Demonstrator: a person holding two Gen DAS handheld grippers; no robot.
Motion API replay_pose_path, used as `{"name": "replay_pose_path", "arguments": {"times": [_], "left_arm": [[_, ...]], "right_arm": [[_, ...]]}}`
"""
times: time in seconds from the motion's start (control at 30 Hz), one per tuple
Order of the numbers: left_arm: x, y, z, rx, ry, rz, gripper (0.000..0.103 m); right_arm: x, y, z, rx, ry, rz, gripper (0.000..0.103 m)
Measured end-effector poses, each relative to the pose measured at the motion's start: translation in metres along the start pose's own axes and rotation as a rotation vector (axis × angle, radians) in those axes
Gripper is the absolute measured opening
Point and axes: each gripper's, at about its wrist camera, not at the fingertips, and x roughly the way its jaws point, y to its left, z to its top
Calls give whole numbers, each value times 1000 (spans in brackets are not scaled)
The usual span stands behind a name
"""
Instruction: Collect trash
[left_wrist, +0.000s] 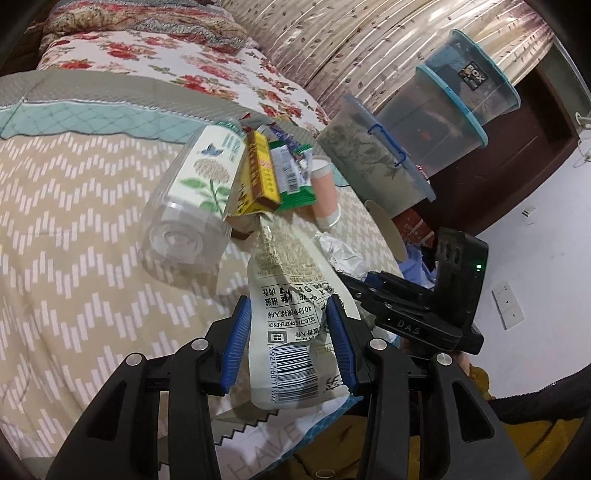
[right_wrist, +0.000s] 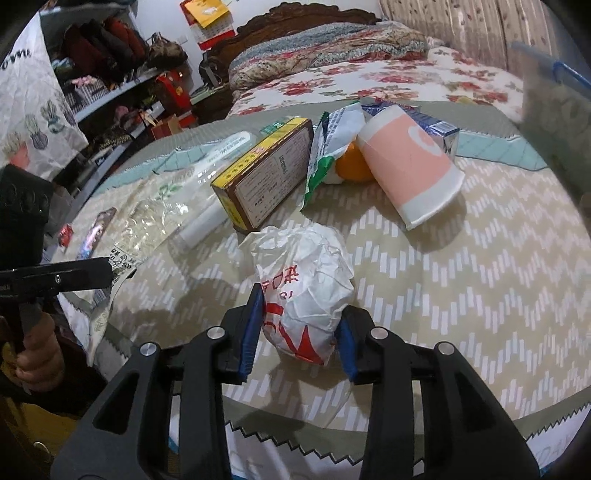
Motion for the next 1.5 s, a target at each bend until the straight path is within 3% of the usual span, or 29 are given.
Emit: {"name": "replay_pose_path", "arguments": {"times": [0.13,0.37,0.47,0.53,0.6,0.93,1.03,1.07,1.1,1.5], "left_arm": [[2,4,-2,-10,12,2,40],[13,4,-1,-21,38,16,41],[18,7,0,-41,47,28,61],[21,6,2,-41,48,26,61],[25,4,4,-37,55,31,68],[59,-14,8,39,101,106,69],[68,-16,7,56,112,124,58],[71,-16,6,60,120,124,39],[75,-15,5,64,137,120,29],[54,-12,-2,68,81,114,28]], "right_arm": [[1,2,-1,-17,-6,-20,51],[2,5,-1,-14,-8,-28,55],[3,5,-2,-14,-5,-27,55],[3,5,-3,-16,-4,-27,56],[4,6,-4,-19,-2,-28,56],[4,5,-7,-12,0,-34,56],[4,3,-8,-10,-4,-37,57],[4,2,-8,-9,-4,-36,57],[5,2,-8,-8,-3,-36,57],[10,3,-10,-9,6,-57,65]]}}
